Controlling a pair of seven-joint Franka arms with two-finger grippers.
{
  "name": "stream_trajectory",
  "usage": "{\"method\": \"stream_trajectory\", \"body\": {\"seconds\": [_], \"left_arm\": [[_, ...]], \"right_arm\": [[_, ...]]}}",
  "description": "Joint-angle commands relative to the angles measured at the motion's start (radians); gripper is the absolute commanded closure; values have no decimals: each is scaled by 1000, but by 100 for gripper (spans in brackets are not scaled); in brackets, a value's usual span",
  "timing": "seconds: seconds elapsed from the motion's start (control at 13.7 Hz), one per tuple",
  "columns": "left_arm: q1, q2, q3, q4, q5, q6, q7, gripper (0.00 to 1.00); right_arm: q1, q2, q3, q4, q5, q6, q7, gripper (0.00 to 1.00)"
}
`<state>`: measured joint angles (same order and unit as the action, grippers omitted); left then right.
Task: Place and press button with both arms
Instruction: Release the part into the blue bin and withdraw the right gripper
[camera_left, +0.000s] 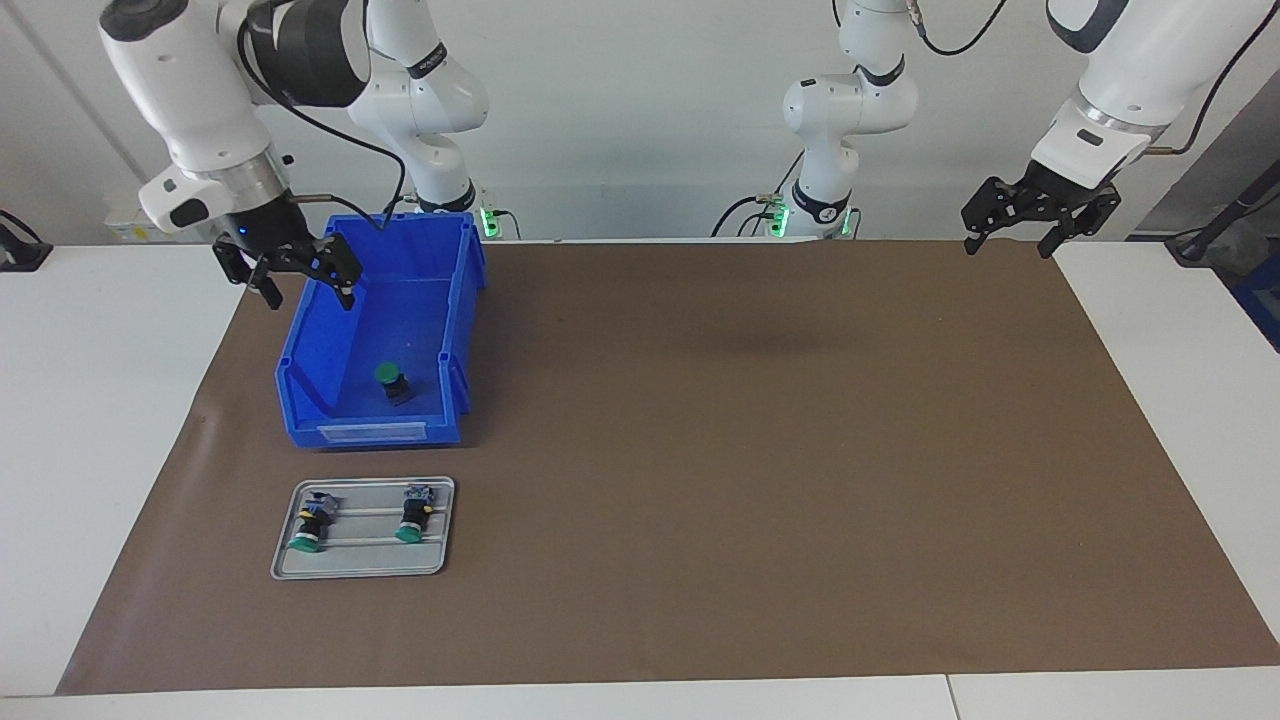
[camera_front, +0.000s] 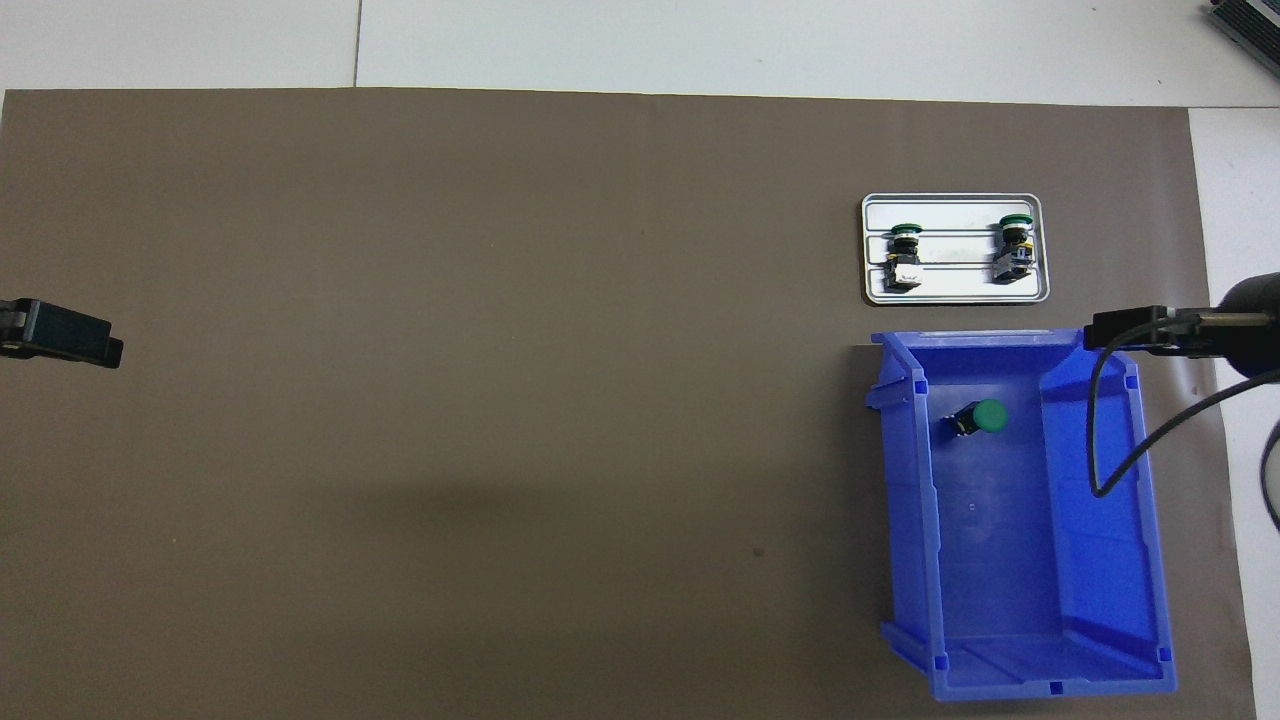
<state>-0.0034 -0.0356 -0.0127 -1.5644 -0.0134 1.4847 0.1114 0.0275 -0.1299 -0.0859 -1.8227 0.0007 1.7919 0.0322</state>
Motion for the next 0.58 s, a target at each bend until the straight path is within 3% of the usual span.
{"method": "stream_trajectory", "body": {"seconds": [0.0, 0.07, 0.51], "left_arm": [[19, -18, -12, -17, -3, -6, 1, 0], [19, -18, -13, -17, -3, -6, 1, 0], [19, -18, -12, -19, -3, -6, 1, 0]], "right_arm": [[-23, 100, 15, 239, -62, -179, 11, 0], [-23, 134, 15, 311, -62, -237, 12, 0], [-15, 118, 17, 260, -45, -249, 37, 0]]}}
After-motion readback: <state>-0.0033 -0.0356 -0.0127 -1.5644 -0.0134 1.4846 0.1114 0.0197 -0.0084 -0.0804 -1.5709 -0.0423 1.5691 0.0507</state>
